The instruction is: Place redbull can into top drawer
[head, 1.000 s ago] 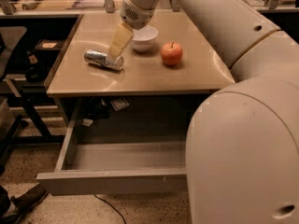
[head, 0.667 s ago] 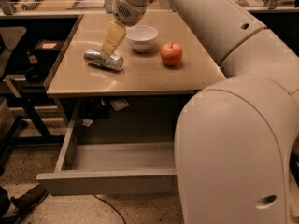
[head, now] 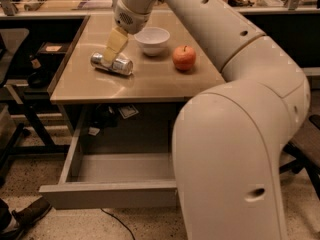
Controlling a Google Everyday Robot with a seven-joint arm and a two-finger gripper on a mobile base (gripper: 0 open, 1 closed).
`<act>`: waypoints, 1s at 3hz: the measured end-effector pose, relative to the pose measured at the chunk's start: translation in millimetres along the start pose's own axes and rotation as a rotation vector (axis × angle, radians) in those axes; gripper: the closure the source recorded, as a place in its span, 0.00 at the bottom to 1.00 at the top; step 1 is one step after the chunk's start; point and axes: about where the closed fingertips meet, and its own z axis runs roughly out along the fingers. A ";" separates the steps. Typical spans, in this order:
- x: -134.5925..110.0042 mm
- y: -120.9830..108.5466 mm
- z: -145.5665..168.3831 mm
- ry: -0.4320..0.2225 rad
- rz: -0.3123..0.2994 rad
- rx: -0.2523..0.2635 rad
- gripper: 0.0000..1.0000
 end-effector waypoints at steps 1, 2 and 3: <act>-5.5 -8.1 23.6 0.004 0.020 -0.026 0.00; -6.3 -16.9 44.6 0.012 0.038 -0.047 0.00; -2.9 -22.3 66.0 0.030 0.069 -0.073 0.00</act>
Offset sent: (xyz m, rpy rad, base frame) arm 0.0500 0.0195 -0.0447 0.0116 0.0907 -0.0250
